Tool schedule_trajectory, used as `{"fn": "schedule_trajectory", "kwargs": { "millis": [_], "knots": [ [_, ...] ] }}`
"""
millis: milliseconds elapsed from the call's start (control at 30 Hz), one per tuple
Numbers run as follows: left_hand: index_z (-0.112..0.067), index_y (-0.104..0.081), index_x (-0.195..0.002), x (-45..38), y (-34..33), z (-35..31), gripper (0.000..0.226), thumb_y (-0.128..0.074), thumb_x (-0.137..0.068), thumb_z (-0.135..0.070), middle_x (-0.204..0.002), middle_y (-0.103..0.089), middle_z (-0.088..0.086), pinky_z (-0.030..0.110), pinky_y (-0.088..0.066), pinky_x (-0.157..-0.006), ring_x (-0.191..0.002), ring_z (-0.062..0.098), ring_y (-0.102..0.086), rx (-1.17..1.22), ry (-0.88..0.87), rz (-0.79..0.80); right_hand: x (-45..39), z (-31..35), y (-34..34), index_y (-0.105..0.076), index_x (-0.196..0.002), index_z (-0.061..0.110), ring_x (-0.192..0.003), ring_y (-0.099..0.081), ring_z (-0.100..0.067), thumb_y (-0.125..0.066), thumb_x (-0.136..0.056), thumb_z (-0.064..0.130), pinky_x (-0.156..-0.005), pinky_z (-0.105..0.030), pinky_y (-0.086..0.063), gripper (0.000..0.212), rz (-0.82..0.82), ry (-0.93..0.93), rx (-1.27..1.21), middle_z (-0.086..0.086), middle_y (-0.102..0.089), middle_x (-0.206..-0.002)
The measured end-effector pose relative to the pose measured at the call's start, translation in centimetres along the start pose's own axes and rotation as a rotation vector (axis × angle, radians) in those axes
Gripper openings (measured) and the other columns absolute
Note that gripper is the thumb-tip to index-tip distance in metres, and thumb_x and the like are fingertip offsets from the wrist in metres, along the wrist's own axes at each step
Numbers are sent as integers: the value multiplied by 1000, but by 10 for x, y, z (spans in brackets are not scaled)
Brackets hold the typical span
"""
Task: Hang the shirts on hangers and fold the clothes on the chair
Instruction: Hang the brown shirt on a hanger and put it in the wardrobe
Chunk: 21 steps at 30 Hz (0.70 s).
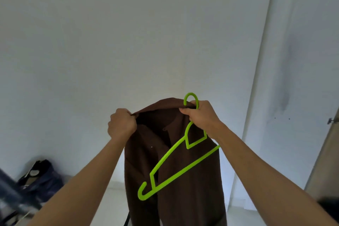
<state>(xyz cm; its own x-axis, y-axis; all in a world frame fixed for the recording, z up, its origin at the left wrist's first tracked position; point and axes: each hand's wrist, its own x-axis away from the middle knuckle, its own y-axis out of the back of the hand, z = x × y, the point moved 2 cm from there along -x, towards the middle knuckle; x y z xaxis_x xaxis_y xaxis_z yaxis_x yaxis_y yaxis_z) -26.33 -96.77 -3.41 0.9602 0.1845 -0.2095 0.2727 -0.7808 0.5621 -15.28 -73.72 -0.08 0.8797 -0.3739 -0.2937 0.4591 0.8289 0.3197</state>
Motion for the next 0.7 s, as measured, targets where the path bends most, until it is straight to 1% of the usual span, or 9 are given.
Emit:
{"fn": "schedule_trajectory", "kwargs": {
  "millis": [100,167,233,267,333,433,533,600,700],
  "knots": [
    [-12,-65,-84,-10,-5,13,13,-61,-89,-23,-84,-69,12,46,-61,-73,-74,36,-68,-5,42,-25,-5,1,-6,-76,-81,17,-54,-52,-12,-76,-85,22,-60,-29,-42,7,-52,-5,16,11,-54,-47],
    [-13,-65,-78,-15,-9,8,9,-61,-85,-9,-83,-70,14,49,-62,-72,-72,36,-69,253,112,5,-8,0,-7,-76,-81,17,-54,-52,-12,-76,-85,23,-59,-27,-41,7,-57,-19,35,12,-54,-47],
    [-14,-66,-74,-14,-13,-4,19,-62,-80,4,-82,-68,12,48,-62,-76,-75,32,-68,637,235,37,-10,-4,-6,-75,-81,18,-54,-52,-11,-77,-85,26,-58,-26,-40,9,-55,-42,56,13,-53,-45],
    [-13,-67,-74,-14,-14,-11,22,-62,-80,8,-81,-67,11,44,-61,-75,-73,29,-67,788,272,56,-12,-7,-6,-75,-81,18,-54,-52,-12,-77,-85,27,-58,-26,-40,10,-57,-49,73,13,-54,-45],
    [-9,-70,-82,-17,-15,-23,19,-59,-82,7,-84,-68,9,33,-56,-68,-72,22,-63,885,234,59,-15,-13,-4,-75,-83,18,-56,-53,-14,-78,-84,31,-60,-28,-41,13,-68,-62,111,10,-55,-50],
    [-15,-74,-90,-22,-9,-39,15,-61,-86,-8,-95,-71,2,29,-55,-73,-83,15,-65,671,-31,20,-16,-18,1,-73,-89,18,-60,-56,-15,-79,-83,37,-57,-26,-43,21,-50,-91,150,5,-58,-61],
    [-17,-78,-92,-24,-4,-47,13,-67,-85,-18,-93,-73,-1,30,-55,-77,-86,18,-67,258,-322,-10,-14,-14,9,-66,-105,21,-46,-44,-9,-84,-77,45,-41,-21,-33,40,16,-107,110,5,-50,-59],
    [-19,-79,-92,-27,-4,-47,15,-68,-84,-25,-96,-73,3,34,-56,-79,-90,25,-67,49,-381,-12,-17,-7,15,-64,-110,20,-43,-39,-10,-85,-75,46,-42,-25,-33,48,31,-87,21,2,-47,-58],
    [-19,-77,-97,-28,-4,-39,17,-65,-86,-25,-102,-70,8,34,-52,-74,-93,33,-65,-168,-384,16,-25,5,24,-64,-109,16,-46,-42,-12,-85,-77,42,-46,-28,-37,46,-22,-45,-61,3,-52,-59]
  ]
}}
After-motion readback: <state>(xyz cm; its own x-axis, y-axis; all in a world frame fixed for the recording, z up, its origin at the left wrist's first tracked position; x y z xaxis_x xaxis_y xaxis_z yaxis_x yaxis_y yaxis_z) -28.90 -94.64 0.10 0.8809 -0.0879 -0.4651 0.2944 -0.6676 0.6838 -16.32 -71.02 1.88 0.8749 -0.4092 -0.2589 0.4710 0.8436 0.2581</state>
